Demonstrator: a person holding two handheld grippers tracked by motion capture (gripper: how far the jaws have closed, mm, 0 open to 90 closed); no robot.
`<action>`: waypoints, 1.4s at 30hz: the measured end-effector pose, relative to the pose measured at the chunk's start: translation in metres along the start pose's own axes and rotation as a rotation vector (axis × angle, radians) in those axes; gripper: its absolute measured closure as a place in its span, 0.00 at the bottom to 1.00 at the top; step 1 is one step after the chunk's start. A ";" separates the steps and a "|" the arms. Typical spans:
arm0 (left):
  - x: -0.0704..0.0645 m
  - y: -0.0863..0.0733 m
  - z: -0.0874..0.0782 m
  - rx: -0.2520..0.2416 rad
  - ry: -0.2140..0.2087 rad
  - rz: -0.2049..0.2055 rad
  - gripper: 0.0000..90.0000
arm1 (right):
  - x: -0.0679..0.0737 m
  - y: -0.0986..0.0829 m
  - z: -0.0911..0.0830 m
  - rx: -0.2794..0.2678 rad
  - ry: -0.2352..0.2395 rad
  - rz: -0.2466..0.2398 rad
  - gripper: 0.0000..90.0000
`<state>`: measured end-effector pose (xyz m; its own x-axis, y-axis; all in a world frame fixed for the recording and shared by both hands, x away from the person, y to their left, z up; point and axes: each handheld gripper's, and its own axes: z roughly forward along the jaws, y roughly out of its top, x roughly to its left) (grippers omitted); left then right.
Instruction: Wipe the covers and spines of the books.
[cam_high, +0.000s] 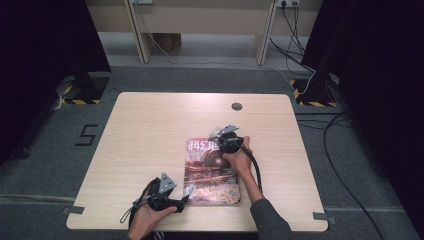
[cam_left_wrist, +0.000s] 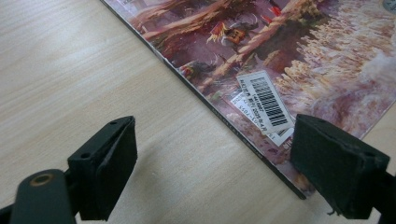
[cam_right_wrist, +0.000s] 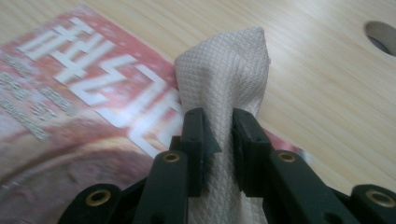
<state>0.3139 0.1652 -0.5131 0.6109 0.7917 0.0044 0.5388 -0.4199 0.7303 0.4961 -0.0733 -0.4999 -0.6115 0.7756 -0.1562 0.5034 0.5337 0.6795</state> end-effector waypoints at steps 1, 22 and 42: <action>0.000 0.000 0.000 0.001 0.000 0.000 0.16 | 0.003 0.003 0.002 -0.002 0.012 0.001 0.85; 0.000 0.000 0.000 -0.003 0.000 0.000 0.16 | 0.055 0.037 0.023 -0.009 0.135 -0.051 0.82; 0.000 0.000 0.000 -0.005 0.001 0.004 0.16 | 0.075 0.019 0.002 -0.025 0.234 -0.125 0.81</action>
<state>0.3135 0.1649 -0.5133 0.6127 0.7903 0.0077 0.5335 -0.4208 0.7337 0.4610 -0.0049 -0.5003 -0.7939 0.6038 -0.0722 0.4018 0.6099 0.6831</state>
